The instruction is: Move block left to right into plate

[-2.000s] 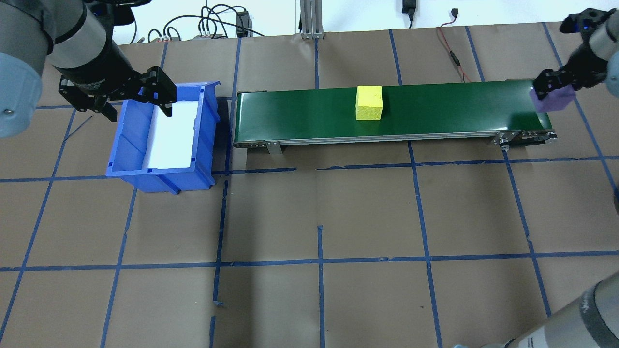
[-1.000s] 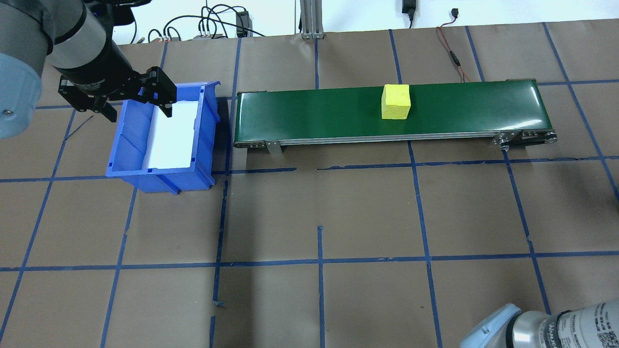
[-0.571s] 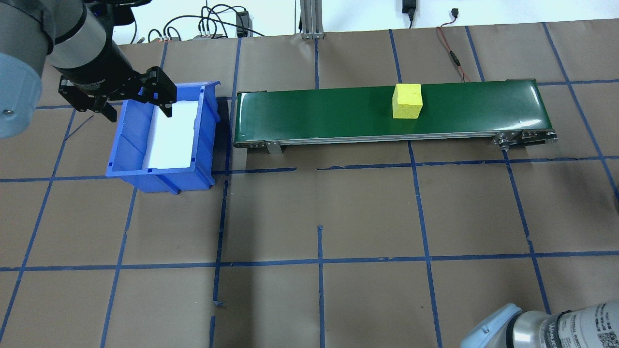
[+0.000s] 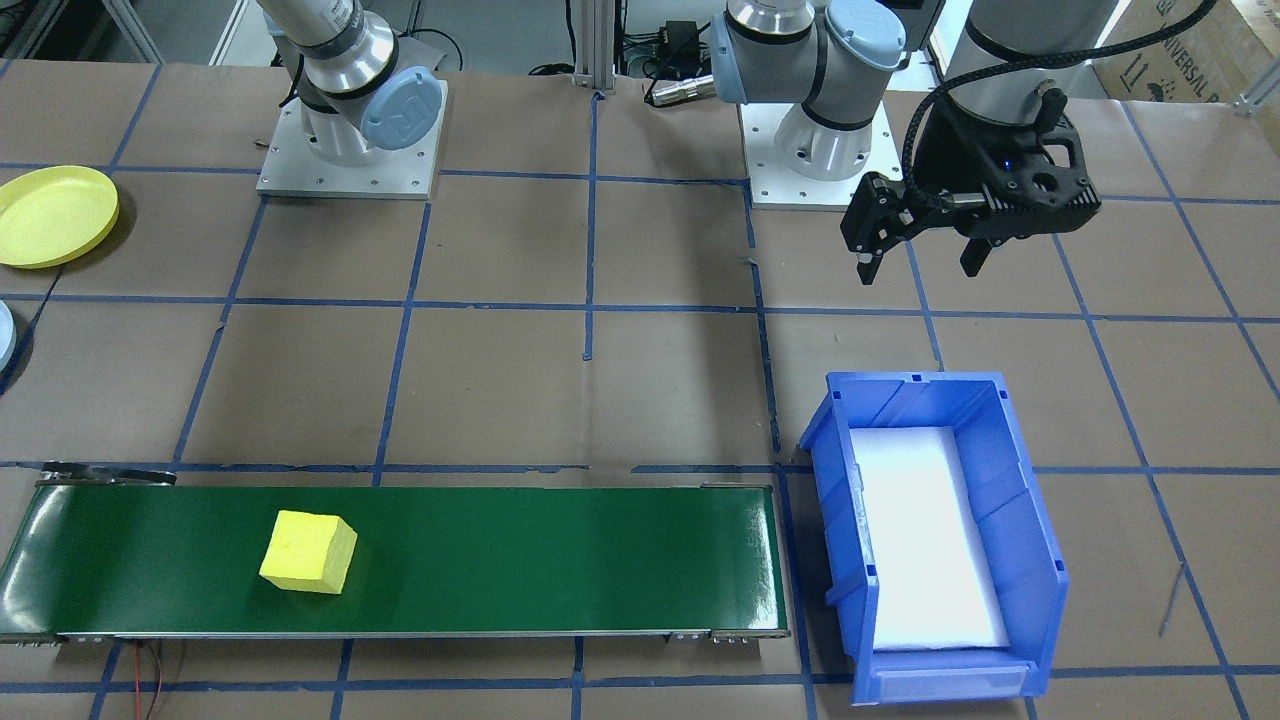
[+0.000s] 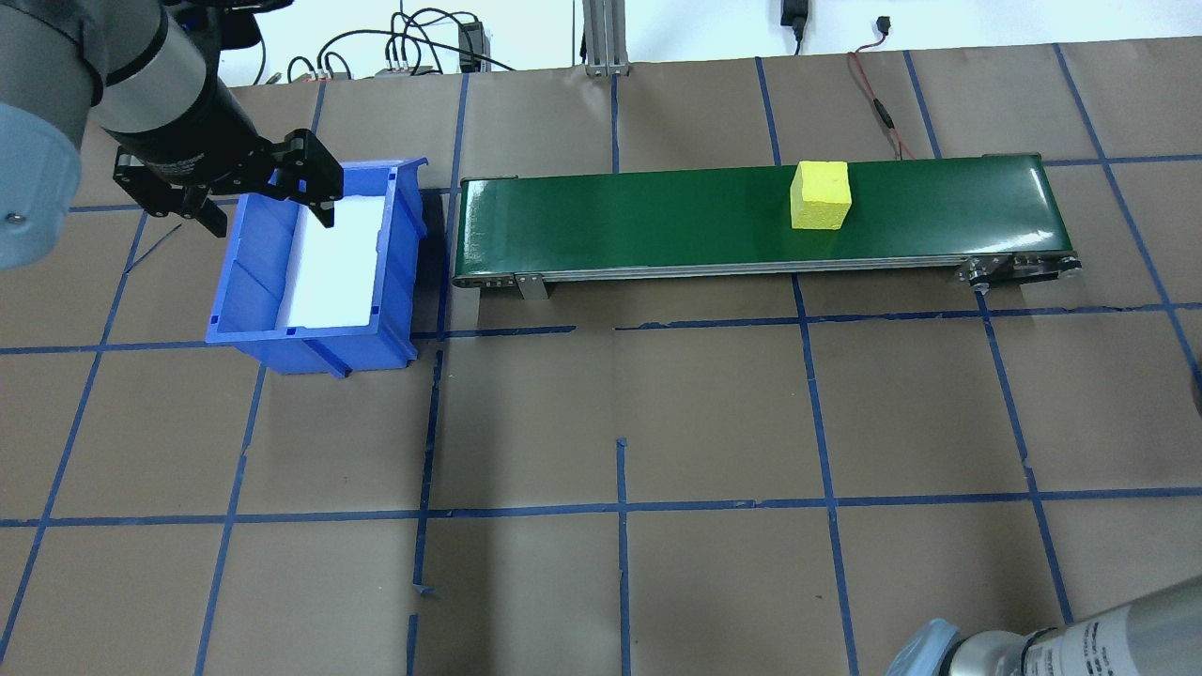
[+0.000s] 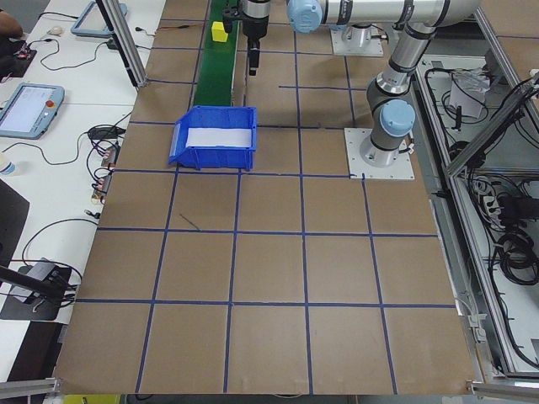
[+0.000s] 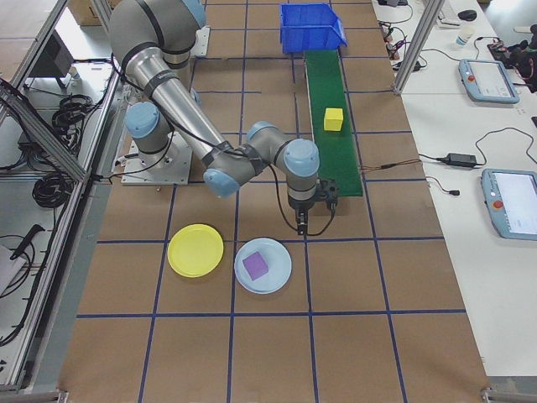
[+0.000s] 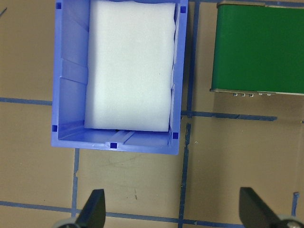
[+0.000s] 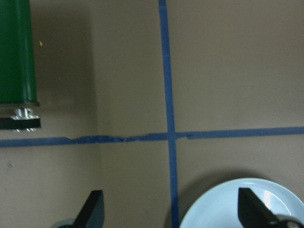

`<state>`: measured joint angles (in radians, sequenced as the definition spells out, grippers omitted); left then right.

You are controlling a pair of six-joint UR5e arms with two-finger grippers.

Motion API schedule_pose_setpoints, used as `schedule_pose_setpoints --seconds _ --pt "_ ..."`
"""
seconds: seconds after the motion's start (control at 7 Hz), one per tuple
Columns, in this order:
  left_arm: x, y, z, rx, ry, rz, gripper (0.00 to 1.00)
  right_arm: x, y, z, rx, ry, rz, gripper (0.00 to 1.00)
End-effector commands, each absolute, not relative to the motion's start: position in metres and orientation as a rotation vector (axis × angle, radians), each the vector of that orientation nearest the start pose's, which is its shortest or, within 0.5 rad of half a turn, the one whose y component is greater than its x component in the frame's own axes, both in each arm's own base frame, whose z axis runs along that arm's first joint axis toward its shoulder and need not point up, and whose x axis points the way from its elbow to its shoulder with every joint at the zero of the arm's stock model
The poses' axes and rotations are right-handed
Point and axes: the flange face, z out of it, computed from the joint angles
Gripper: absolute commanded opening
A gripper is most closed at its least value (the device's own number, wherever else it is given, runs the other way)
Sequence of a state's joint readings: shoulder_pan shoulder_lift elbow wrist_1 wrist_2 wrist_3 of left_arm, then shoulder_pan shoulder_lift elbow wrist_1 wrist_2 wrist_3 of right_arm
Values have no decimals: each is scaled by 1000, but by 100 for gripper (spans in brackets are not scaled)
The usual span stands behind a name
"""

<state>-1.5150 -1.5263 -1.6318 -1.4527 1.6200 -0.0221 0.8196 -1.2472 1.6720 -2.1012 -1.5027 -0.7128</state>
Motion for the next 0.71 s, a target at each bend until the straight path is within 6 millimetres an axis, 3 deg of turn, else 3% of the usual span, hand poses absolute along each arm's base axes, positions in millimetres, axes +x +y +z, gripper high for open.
schedule_pose_setpoints --seconds 0.0,0.57 --pt "-102 -489 492 -125 3085 -155 100 -229 -579 315 157 3057 -194 100" --pt "-102 -489 491 -127 3085 -153 100 -112 -624 327 247 2905 -248 100"
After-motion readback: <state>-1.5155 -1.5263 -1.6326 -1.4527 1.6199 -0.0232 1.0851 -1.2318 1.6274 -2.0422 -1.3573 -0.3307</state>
